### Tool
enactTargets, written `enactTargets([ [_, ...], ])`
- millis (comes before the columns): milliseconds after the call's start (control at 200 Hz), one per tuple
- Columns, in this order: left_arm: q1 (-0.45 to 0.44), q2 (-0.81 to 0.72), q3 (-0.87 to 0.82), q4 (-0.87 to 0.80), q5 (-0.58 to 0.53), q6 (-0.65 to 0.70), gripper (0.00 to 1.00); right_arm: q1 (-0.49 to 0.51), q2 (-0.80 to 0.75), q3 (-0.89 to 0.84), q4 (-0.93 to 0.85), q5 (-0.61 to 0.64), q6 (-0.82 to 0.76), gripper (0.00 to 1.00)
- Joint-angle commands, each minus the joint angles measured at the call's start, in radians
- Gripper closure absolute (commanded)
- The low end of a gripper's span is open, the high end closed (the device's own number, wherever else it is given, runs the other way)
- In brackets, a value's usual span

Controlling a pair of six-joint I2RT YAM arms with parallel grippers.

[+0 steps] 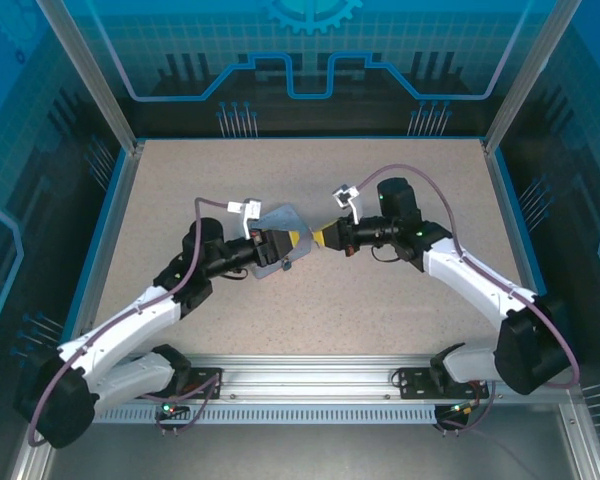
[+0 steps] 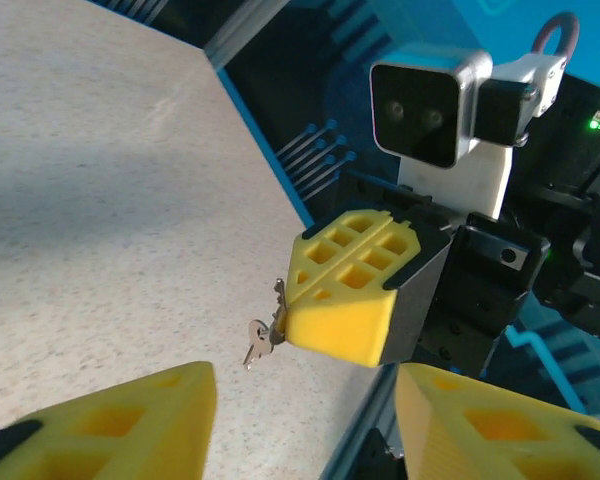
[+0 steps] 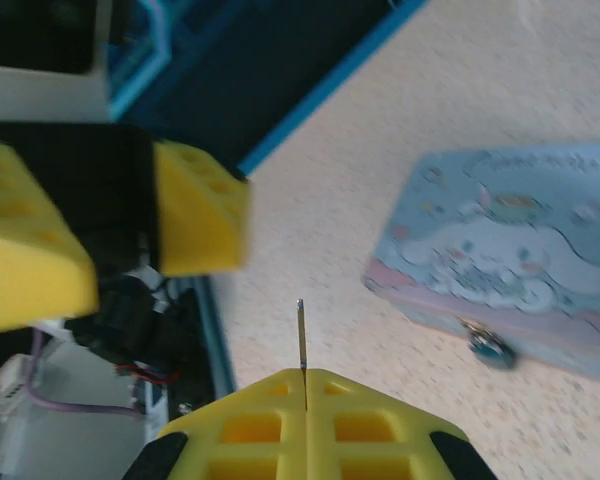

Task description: Unlock the padlock with the key

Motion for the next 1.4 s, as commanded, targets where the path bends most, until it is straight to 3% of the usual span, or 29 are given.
enactTargets([
  [0, -0.026, 0.038, 0.050, 0.071, 0.023, 0.046, 0.53, -0.011, -0.031, -0.011, 0.076, -0.119, 0.049, 1.00],
  [555, -0.071, 0.090, 0.091, 0.116, 0.019, 0.055, 0.63, -0.006, -0.081, -0.035, 0.078, -0.146, 0.074, 1.00],
  [715, -0.074, 0.093, 0.098, 0.113, 0.018, 0.057, 0.74, -0.006, -0.079, -0.035, 0.089, -0.144, 0.086, 1.00],
  [940, -0.075, 0.090, 0.098, 0.111, 0.019, 0.062, 0.82, -0.006, -0.058, -0.037, 0.122, -0.180, 0.114, 1.00],
  [1090, -0.076, 0.080, 0.096, 0.115, 0.010, 0.062, 0.96, -0.008, -0.050, -0.036, 0.126, -0.187, 0.120, 1.00],
  [1151, -0.076, 0.072, 0.095, 0.113, 0.004, 0.063, 1.00, -0.014, -0.056, -0.041, 0.140, -0.192, 0.130, 0.96],
  [1291, -0.077, 0.051, 0.088, 0.119, -0.023, 0.053, 1.00, -0.039, -0.086, -0.064, 0.232, -0.199, 0.179, 0.71],
  [1396, -0.082, 0.039, 0.085, 0.146, -0.035, 0.038, 1.00, -0.049, -0.088, -0.111, 0.313, -0.219, 0.224, 0.58],
])
